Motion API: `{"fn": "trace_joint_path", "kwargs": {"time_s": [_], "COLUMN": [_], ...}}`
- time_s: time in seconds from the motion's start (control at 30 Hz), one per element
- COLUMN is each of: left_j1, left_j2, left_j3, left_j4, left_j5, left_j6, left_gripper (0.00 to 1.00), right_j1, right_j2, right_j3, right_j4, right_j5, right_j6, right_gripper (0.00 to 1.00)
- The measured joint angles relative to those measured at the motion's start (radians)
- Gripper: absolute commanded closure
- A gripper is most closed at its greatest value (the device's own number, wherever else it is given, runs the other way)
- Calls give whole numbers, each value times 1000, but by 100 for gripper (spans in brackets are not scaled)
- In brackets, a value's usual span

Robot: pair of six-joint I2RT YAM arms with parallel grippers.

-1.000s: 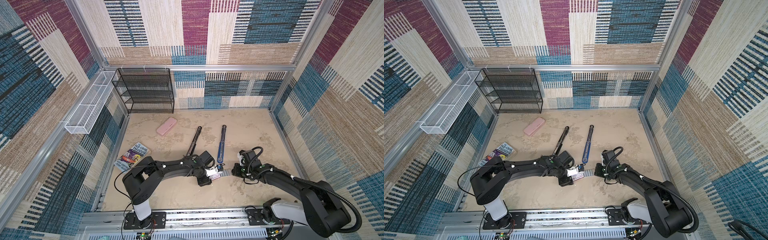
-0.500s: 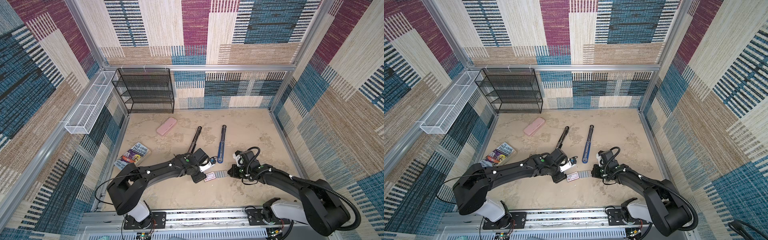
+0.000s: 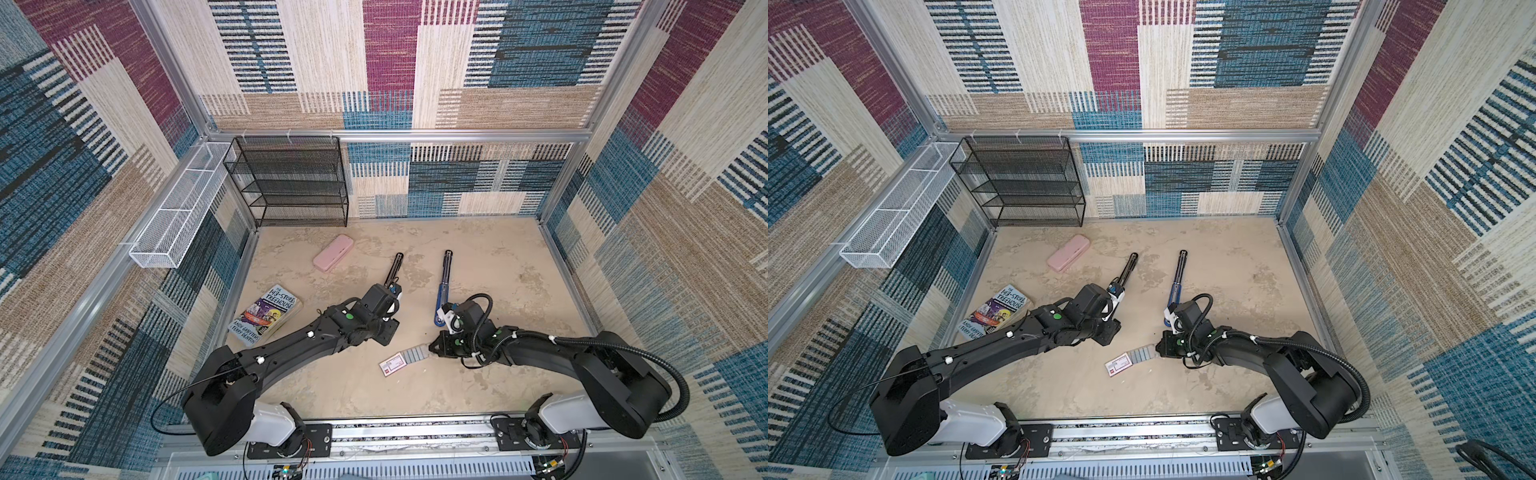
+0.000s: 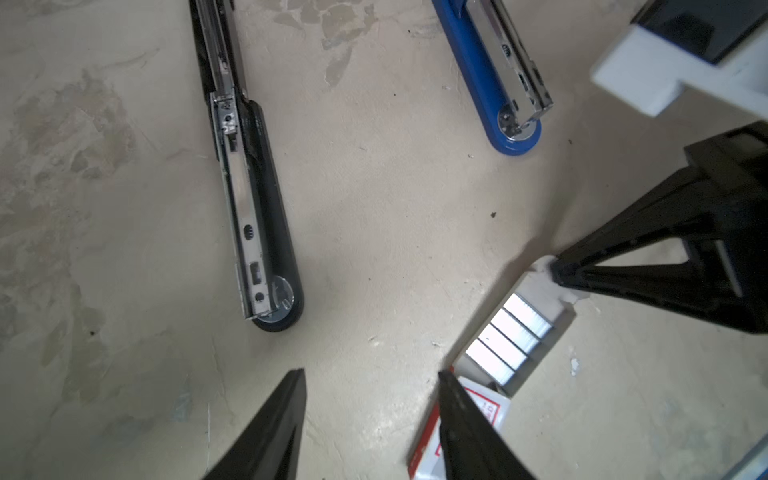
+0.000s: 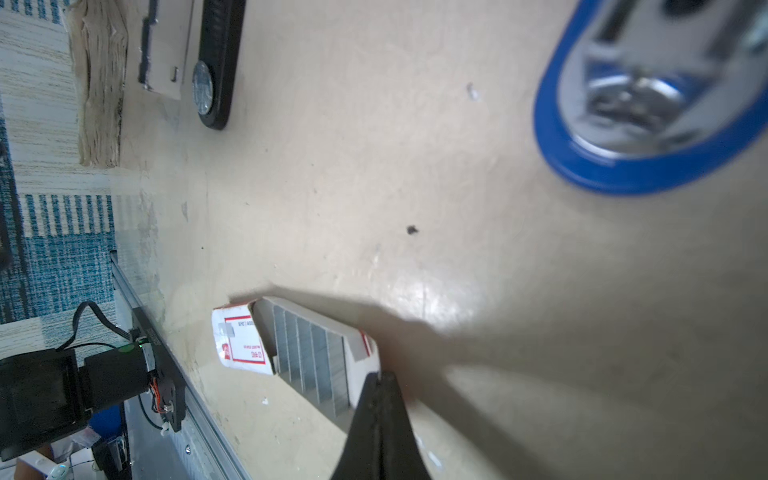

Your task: Load the staples into the stapler

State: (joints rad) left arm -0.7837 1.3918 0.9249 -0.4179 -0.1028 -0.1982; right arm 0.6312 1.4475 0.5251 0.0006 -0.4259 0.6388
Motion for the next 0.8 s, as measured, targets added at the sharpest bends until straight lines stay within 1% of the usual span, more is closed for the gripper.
{"fn": "trace_joint_path", "kwargs": {"time_s": [0.07,0.17,0.23,0.3,0.43,0.57,0.6,0.67,0.77,0.8], "left_j1": [18,45,51,54,55,55,53,40,14,6], "left_j2": [-14,-32,-37,-37,-14,15,24,49,98,120], "left_j3": [0,-11,-19,-22,-16,-1,3,17,47,59], "left_j4": [-6,-11,-13,-14,-26,-35,-38,-44,-58,-61], "left_j5": [-5,-5,3,8,63,140,164,213,280,304], "left_j6": [-34,-92,-122,-144,-174,-222,-234,-265,-299,-307], "left_gripper": [47,48,48,49,51,56,58,59,64,64], "right_j1": [19,45,57,61,63,63,62,55,14,-5], "right_j2": [34,82,101,105,86,11,-19,-82,-173,-196], "right_j3": [27,61,76,78,61,24,14,-5,-42,-53], "right_j4": [13,31,31,31,29,10,0,-18,-23,-22], "right_j5": [-5,-25,-37,-46,-56,-43,-29,-7,34,39], "right_j6": [0,-6,-12,-22,-39,-47,-47,-47,-46,-46], "right_gripper": [97,91,84,78,68,67,67,67,67,67]}}
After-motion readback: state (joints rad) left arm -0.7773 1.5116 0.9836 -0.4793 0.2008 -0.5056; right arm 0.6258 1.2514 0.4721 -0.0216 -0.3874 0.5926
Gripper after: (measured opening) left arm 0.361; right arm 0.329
